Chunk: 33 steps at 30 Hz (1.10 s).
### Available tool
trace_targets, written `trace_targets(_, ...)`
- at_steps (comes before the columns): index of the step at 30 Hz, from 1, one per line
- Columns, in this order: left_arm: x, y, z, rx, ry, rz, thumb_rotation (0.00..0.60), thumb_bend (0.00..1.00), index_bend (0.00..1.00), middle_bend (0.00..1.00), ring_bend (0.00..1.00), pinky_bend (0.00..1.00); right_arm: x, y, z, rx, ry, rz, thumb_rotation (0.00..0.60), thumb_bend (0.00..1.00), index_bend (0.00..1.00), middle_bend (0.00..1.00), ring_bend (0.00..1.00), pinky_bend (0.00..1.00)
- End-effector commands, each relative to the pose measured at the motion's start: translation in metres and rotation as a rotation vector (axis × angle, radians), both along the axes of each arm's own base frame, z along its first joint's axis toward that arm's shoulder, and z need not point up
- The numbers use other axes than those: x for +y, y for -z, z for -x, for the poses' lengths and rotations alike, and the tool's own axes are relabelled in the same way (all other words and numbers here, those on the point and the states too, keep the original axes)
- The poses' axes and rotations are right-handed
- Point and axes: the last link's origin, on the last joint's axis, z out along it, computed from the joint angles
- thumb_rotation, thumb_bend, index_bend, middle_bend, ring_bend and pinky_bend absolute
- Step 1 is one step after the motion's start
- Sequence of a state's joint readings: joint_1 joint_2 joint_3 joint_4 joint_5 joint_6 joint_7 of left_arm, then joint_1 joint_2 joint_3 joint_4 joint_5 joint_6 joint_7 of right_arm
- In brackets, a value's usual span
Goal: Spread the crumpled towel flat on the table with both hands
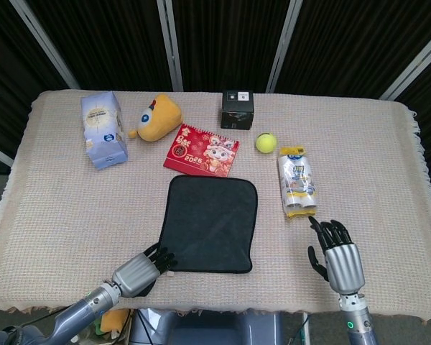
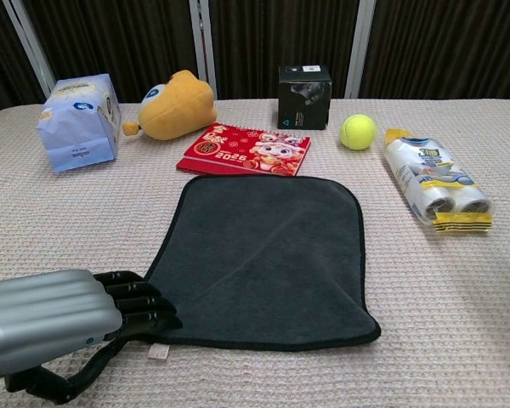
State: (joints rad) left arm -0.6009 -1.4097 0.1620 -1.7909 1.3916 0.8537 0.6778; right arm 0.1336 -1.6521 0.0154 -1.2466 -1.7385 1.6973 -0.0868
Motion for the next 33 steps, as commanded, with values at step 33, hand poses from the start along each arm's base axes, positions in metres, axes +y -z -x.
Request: trace_targets(33, -0.014, -0.015, 0.015, 0.047, 0.013, 0.024, 0.6, 0.78, 0.06, 0.05, 0.0, 0.0, 0.001, 0.001, 0.0, 0.003, 0.002, -0.005, 0.6, 0.53, 0.12, 0.34, 0.27, 0.22)
